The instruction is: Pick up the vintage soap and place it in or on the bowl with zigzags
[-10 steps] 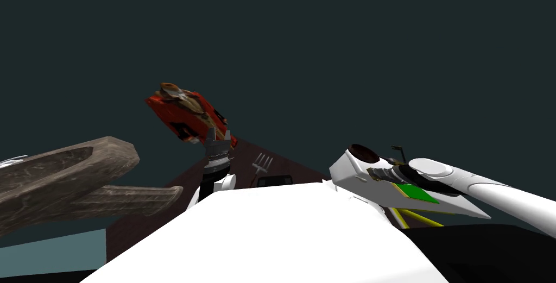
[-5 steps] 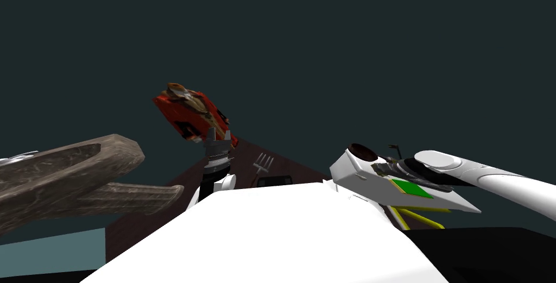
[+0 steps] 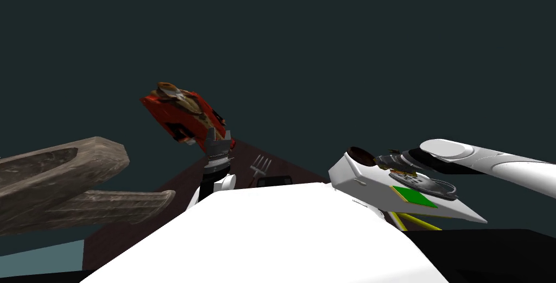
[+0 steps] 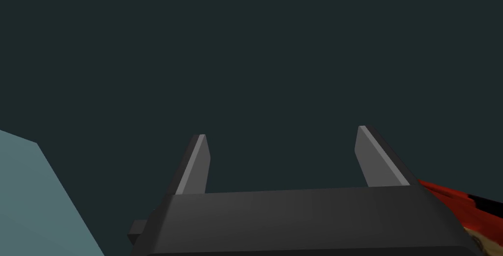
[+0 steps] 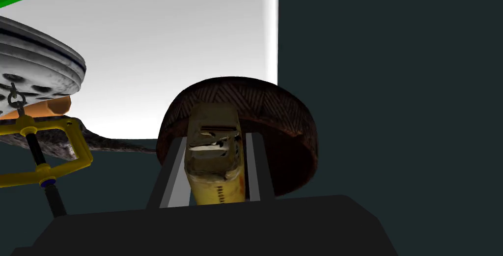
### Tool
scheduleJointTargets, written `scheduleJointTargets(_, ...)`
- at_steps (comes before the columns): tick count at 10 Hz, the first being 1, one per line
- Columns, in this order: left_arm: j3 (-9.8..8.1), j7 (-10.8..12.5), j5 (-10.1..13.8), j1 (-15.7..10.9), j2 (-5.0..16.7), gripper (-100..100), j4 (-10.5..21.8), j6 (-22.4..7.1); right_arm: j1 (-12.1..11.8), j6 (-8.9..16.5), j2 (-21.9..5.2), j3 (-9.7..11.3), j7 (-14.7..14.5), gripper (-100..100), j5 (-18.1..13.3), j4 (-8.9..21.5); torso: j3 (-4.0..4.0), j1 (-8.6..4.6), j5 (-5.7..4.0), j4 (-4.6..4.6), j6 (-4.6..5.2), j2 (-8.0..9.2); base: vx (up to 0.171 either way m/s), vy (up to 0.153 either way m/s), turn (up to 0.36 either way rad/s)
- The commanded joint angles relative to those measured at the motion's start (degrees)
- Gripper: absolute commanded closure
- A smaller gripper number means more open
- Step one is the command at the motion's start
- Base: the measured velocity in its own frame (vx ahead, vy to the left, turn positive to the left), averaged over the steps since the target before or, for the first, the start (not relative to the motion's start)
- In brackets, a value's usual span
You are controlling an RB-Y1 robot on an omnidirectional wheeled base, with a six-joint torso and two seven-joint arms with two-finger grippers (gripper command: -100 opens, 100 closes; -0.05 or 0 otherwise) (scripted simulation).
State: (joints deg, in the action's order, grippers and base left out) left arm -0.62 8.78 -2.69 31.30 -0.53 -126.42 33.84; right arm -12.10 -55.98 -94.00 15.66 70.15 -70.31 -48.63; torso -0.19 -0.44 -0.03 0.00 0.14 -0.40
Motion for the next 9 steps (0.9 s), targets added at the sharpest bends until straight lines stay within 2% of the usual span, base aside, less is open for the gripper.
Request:
scheduleJointTargets(1, 0.0, 0.0, 0.0, 0.0, 0.0, 0, 0.0, 0.0, 0.72, -1.72, -1.5, -0.36, 1.63, 100, -0.11, -1.33, 0.0, 0.0, 0.0, 0.0, 0.0, 0.0, 0.127, -0.143, -0.023)
scheduleJointTargets(4, 0.0, 0.0, 0.0, 0.0, 0.0, 0, 0.0, 0.0, 0.85, -2.87, -2.79, -0.84, 2.57, 100, 0.1, -2.88, 0.0, -0.13, -0.1, 0.0, -0.04, 0.01, 0.076, -0.109, -0.002)
scheduleJointTargets(5, 0.01, 0.0, 0.0, -0.01, -0.01, 0, 0.0, 0.0, 0.9, -3.82, -3.77, -1.39, 3.0, 100, 0.4, -4.75, 0.02, -0.14, -0.14, 0.01, -0.13, 0.04, 0.067, -0.094, -0.017)
scheduleJointTargets(7, 0.0, 0.0, 0.0, 0.0, 0.0, 0, 0.0, 0.0, 0.8, -4.38, -4.23, -1.86, 2.85, 100, 0.7, -6.54, -0.08, -0.36, -0.12, 0.0, -0.3, -0.16, 0.079, -0.117, 0.003)
scheduleJointTargets(8, 0.0, 0.0, 0.0, 0.0, 0.0, 0, 0.0, 0.0, 1.6, -4.59, -3.91, -1.43, 3.12, 100, 0.06, -5.71, -0.11, -0.29, -0.16, -0.01, -0.34, -0.2, 0.029, -0.034, 0.027)
scheduleJointTargets(9, 0.01, 0.0, 0.0, -0.01, -0.01, 0, 0.0, 0.0, 1.61, -4.6, -3.97, -1.49, 3.11, -100, 0.09, -5.82, -0.04, -0.11, -0.15, 0.0, -0.31, -0.06, 0.004, -0.007, 0.005)
